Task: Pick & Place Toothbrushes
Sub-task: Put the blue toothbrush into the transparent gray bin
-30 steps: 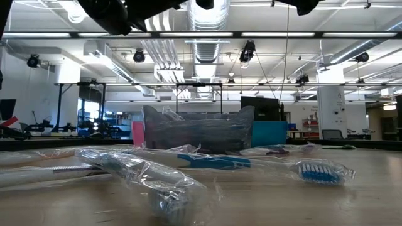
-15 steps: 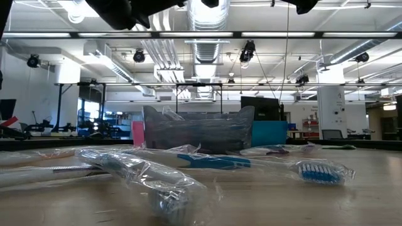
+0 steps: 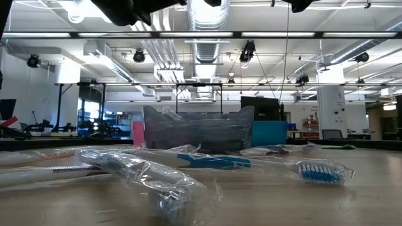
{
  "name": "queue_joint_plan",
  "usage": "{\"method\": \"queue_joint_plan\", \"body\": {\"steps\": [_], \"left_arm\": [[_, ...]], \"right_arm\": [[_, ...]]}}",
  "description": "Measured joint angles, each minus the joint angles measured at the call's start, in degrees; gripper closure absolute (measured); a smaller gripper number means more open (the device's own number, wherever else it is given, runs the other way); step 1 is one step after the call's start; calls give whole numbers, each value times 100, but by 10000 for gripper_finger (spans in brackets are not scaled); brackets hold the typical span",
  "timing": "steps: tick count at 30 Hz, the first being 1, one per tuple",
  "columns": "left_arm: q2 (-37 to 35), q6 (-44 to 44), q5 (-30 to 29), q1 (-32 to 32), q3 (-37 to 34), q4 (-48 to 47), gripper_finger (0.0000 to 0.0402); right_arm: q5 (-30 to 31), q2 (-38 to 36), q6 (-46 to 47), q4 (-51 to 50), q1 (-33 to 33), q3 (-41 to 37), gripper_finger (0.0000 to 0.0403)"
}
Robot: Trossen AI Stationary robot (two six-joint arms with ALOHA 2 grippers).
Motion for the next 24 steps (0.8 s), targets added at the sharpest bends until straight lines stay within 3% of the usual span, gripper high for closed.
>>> {"method": "queue_joint_plan", "body": {"steps": [7, 13, 19, 21, 24], "left_arm": [[0, 36, -21, 17, -7, -149, 378], [-3, -28, -22, 20, -9, -184, 372], [-235, 17, -232, 25, -20, -709, 313], [-477, 92, -345, 20, -20, -1299, 284], [-994, 371, -1027, 9, -20, -2535, 247]], "right_arm": [[-5, -33, -105, -2, 2, -4, 376], [32, -27, -57, -20, 2, -4, 381], [316, -69, 65, -81, 4, -2, 383], [418, -83, 121, -109, 6, -2, 383], [647, -125, 324, -313, 2, -2, 383]]}}
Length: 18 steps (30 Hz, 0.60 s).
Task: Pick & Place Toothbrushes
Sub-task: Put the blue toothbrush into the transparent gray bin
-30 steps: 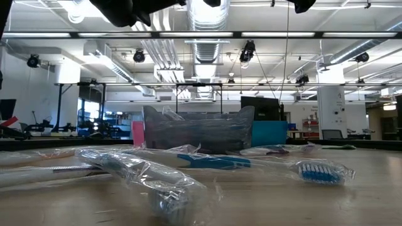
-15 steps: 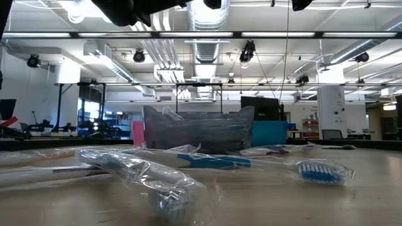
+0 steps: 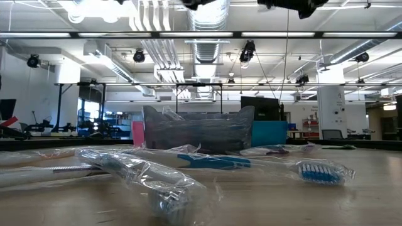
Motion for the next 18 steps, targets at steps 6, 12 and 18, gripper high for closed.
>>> {"method": "queue_joint_plan", "body": {"steps": [6, 12, 18], "left_arm": [[-1199, 94, -1135, 11, 2, -2026, 213], [-1987, -270, -1346, 7, 2, -3005, 209], [-2090, -329, -1474, 9, 2, -3577, 209]], "right_arm": [[142, -52, 673, -538, -91, 4, 384], [-394, -14, 1861, -1741, -498, 111, 384], [-1657, 164, 2802, -3125, -982, 498, 384]]}}
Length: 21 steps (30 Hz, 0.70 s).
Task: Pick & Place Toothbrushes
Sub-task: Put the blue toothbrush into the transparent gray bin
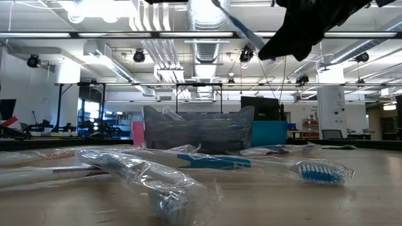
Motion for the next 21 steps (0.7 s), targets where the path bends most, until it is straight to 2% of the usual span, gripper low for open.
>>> {"method": "queue_joint_plan", "body": {"steps": [3, 7, 11, 16, 21], "left_arm": [[157, 10, -87, -2, 0, -230, 209], [398, 9, -103, -2, 1, -446, 209], [615, -13, -100, -20, 180, -947, 209], [856, -156, -95, -133, 627, -2019, 209], [1234, -683, -60, -251, 1047, -2814, 209]], "right_arm": [[-517, 193, 208, -546, -145, 311, 384], [-904, 586, 346, -1415, -213, 839, 384], [-950, 1135, 527, -2482, -211, 1519, 384], [-952, 1927, 701, -3980, -211, 2433, 384], [-952, 2537, 552, -4536, -209, 3153, 383]]}}
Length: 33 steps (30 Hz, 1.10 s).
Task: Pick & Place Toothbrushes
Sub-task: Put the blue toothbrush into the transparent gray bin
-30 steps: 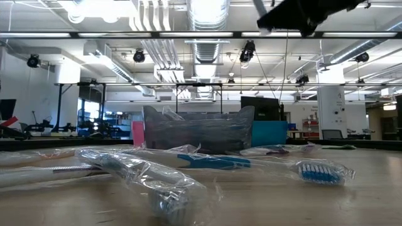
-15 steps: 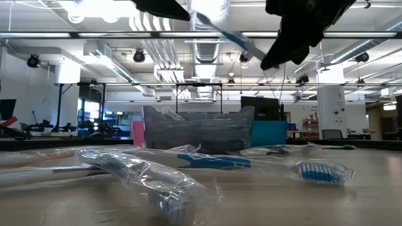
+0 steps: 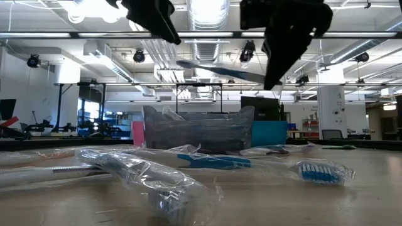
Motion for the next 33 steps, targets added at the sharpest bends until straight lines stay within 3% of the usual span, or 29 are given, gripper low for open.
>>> {"method": "queue_joint_plan", "body": {"steps": [9, 22, 28, 33], "left_arm": [[840, -262, 6, -20, 588, -902, 209], [1316, -187, 130, -12, 848, -864, 225], [1325, -62, -41, -12, 848, -778, 256], [1305, -56, -154, -12, 870, -769, 314]], "right_arm": [[-26, 370, -420, -160, 20, 608, 383], [53, 320, -560, -23, -4, 667, 383], [68, 320, -593, 10, -11, 665, 382], [92, 320, -590, 9, -17, 665, 382]]}}
